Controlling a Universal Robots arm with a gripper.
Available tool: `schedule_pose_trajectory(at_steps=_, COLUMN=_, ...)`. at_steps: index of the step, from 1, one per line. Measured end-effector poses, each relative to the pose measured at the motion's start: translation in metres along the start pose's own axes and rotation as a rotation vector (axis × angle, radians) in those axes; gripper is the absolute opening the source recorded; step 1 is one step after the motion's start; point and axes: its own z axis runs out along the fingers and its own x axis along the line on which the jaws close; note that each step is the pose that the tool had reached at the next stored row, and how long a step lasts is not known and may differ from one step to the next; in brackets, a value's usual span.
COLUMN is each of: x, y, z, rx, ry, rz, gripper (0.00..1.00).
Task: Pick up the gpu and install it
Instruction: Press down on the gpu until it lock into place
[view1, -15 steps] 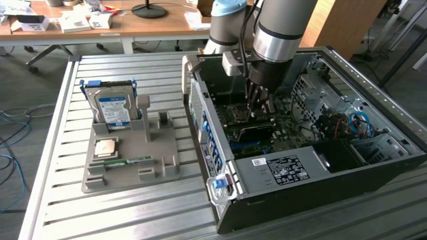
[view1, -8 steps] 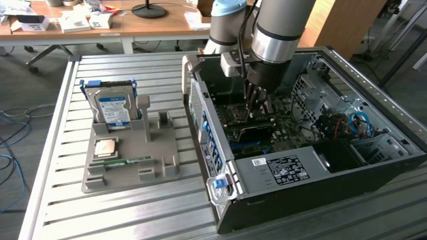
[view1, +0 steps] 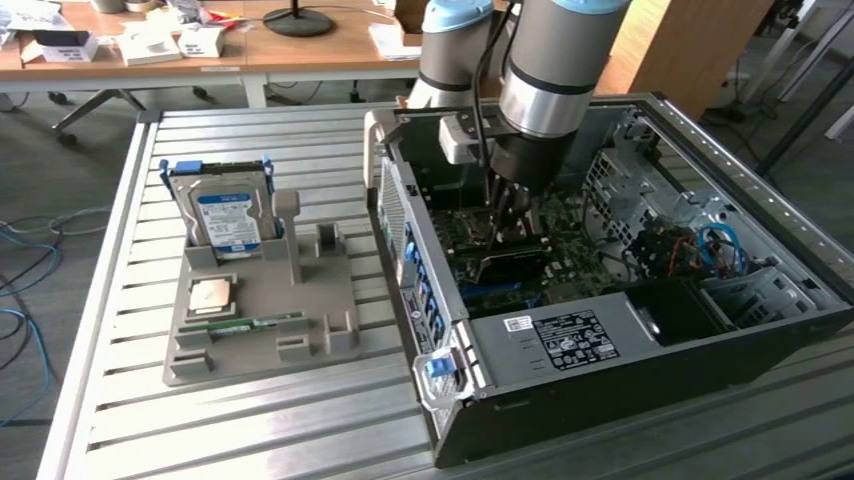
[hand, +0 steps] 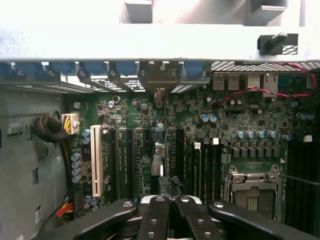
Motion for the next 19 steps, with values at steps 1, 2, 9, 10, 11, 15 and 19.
schedule_pose_trajectory(at_steps=1, x=0.0000, y=0.0000, z=0.0000, rx=0.0000, ry=0.0000, rz=0.000, gripper=0.11)
schedule_pose_trajectory(at_steps=2, x=0.0000, y=0.0000, z=0.0001, rx=-0.0002, ry=0.0003, rz=0.000, gripper=0.11)
schedule_pose_trajectory(at_steps=9, x=0.0001, y=0.0000, z=0.0042, rx=-0.0002, ry=0.0004, rz=0.000, gripper=0.11)
schedule_pose_trajectory(at_steps=10, x=0.0000, y=0.0000, z=0.0046, rx=0.0000, ry=0.0000, rz=0.000, gripper=0.11)
schedule_pose_trajectory(at_steps=11, x=-0.0004, y=0.0001, z=0.0052, rx=0.0001, ry=-0.0002, rz=0.000, gripper=0.11)
schedule_pose_trajectory(at_steps=15, x=-0.0015, y=0.0001, z=0.0067, rx=0.0000, ry=0.0000, rz=0.000, gripper=0.11)
schedule_pose_trajectory(at_steps=19, x=-0.0020, y=0.0001, z=0.0074, rx=-0.0001, ry=0.0001, rz=0.000, gripper=0.11)
